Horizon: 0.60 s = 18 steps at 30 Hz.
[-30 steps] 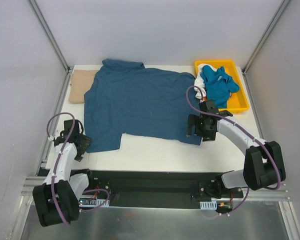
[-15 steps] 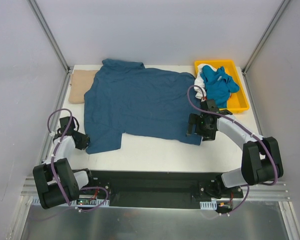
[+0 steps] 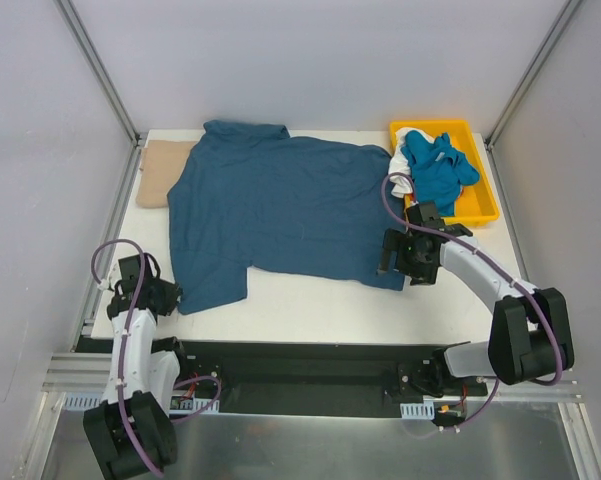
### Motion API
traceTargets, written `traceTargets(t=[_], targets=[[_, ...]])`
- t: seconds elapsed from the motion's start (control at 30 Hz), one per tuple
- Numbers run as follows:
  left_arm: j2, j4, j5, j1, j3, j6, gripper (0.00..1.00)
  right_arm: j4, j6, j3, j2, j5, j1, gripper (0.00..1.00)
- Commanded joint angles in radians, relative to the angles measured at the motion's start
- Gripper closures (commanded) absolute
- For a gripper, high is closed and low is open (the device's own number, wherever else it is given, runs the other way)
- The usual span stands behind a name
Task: Fold and stack the t-shirts
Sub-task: Grap the side of the flattened tshirt closest away from the robot with both arms
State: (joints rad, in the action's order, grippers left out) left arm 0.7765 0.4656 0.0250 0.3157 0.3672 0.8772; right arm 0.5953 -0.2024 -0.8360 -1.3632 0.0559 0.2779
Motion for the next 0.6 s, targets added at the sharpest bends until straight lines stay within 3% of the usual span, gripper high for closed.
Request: traceTargets(t=[0.0, 0.1, 0.2, 0.57], targets=[[-0.048, 0.183, -0.074, 0.003, 0.061, 0.000, 0.39, 0.032, -0.002, -0.003, 0.044, -0.024, -0.008, 0.03], [-0.042, 0.232, -0.027, 0.005, 0.068, 0.031, 0.25, 0.034, 0.009, 0.002, 0.055, -0.024, -0.009, 0.04], [-0.014, 0.297, -0.002, 0.002, 0.081, 0.063, 0.25, 0.035, 0.015, 0.009, 0.061, -0.014, -0.011, 0.03], [0.059, 0.222, 0.033, 0.003, 0.044, 0.108, 0.57, -0.003, 0.058, 0.018, 0.030, 0.042, -0.051, 0.03]])
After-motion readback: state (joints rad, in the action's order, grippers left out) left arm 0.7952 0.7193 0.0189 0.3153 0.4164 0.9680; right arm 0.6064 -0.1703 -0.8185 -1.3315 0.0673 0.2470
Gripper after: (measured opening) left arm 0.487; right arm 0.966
